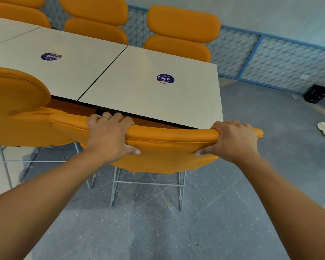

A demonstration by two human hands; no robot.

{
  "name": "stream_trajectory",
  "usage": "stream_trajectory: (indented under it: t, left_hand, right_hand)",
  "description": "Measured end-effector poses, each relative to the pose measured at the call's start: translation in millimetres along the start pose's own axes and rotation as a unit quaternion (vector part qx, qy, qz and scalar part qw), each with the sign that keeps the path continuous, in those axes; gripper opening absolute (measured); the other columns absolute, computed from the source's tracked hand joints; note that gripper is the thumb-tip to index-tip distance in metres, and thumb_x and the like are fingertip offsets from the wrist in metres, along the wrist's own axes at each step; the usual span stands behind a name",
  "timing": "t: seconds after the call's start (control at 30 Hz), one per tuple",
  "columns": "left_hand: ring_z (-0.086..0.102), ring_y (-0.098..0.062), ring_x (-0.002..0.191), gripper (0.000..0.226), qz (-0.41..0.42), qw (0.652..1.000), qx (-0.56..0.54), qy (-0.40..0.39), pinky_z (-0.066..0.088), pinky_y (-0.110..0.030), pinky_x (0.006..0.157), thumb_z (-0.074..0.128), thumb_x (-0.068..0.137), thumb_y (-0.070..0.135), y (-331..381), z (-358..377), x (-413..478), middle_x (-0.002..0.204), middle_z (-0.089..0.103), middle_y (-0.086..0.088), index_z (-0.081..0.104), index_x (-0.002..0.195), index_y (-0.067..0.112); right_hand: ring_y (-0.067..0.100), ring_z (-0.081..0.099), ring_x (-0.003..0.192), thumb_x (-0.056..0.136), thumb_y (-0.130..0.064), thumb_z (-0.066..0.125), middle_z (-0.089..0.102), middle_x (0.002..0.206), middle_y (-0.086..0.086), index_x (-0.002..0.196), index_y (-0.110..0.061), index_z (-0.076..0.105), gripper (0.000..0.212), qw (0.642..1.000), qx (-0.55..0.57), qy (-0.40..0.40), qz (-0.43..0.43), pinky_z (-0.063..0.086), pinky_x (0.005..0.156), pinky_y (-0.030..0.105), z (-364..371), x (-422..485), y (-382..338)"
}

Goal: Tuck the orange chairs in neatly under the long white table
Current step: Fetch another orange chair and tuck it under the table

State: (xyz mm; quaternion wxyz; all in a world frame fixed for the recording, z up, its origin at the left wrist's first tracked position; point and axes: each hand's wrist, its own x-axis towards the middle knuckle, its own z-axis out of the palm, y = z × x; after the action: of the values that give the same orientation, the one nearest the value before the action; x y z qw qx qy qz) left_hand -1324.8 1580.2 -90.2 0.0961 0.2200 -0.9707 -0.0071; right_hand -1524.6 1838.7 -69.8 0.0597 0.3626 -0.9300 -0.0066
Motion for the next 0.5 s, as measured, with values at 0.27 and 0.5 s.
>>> stream_trajectory:
  t: [0.27,0.5]
  left_hand:
    - [0.05,-0.027,0.101,0.075,0.019,1.0,-0.009,0.0,0.026,-0.044,0.091,0.071,0.053,0.077,-9.0,-0.4,-0.7,0.099,0.056,0.005,0.059,0.111,0.032]
    - [0.048,-0.022,0.098,0.072,0.028,0.999,-0.017,-0.026,0.026,-0.043,0.091,0.069,0.049,0.082,-45.9,-5.5,-4.0,0.093,0.051,0.011,0.057,0.105,0.039]
  right_hand:
    - [0.018,0.054,0.071,0.038,-0.097,0.061,0.057,0.068,-0.007,0.083,-0.028,0.063,0.083,1.0,0.014,-0.001,0.022,0.032,0.071,0.032,0.3,-5.4,-8.0]
    - [0.017,0.055,0.069,0.039,-0.098,0.061,0.057,0.067,-0.008,0.081,-0.028,0.064,0.082,1.0,0.011,0.018,0.018,0.033,0.067,0.03,-1.0,-18.5,-43.3]
